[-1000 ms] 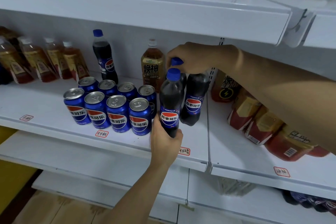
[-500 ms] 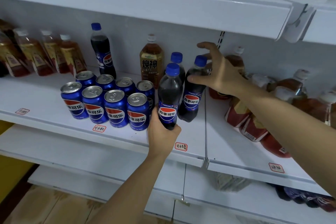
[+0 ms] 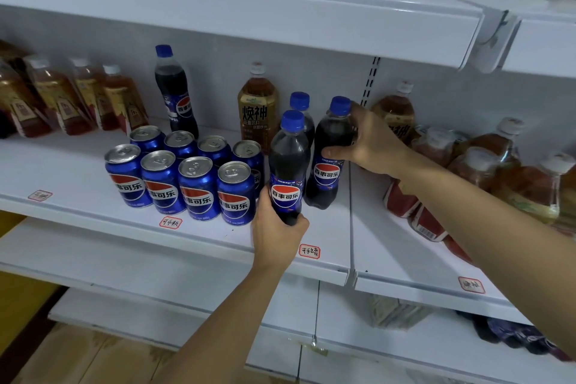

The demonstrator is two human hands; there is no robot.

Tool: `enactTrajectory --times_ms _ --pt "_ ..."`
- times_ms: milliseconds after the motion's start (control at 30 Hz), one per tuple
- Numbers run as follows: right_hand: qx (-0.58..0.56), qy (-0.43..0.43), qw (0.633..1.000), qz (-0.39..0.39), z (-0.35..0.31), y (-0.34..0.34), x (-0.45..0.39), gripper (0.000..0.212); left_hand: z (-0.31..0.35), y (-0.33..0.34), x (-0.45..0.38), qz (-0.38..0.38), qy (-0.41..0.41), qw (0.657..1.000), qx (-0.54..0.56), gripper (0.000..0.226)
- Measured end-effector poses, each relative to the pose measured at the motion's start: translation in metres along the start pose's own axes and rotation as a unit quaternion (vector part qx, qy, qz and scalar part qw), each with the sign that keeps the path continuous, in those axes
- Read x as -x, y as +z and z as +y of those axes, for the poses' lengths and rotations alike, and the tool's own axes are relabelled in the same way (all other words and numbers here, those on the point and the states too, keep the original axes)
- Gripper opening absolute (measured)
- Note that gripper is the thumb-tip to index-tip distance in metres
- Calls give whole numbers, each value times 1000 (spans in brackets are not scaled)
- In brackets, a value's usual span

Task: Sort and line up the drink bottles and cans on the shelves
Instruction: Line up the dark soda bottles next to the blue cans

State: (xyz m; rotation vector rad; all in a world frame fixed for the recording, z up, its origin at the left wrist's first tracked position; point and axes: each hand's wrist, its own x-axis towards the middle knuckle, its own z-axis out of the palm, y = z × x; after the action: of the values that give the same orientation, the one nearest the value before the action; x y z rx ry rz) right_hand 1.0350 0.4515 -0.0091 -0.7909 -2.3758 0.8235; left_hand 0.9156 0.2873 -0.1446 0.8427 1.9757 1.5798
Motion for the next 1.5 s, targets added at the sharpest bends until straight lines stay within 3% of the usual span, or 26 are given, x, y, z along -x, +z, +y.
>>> enactTrajectory --times_ms 833,1033,1167,1367,1500 --pt "7 21 1000 -15 -7 -2 1 66 4 -4 1 -16 6 1000 -11 84" --pt "-10 53 998 -13 -11 -4 4 81 6 -6 2 -19 8 1000 -12 84" --pt "60 20 998 15 -24 -16 11 71 6 -9 5 -22 11 1000 3 90" --pt "158 -66 984 43 -73 -29 5 46 13 -31 23 -95 -29 993 -62 93" --pt "212 -148 966 14 -114 -16 -20 40 42 -73 31 -234 -27 955 -179 82"
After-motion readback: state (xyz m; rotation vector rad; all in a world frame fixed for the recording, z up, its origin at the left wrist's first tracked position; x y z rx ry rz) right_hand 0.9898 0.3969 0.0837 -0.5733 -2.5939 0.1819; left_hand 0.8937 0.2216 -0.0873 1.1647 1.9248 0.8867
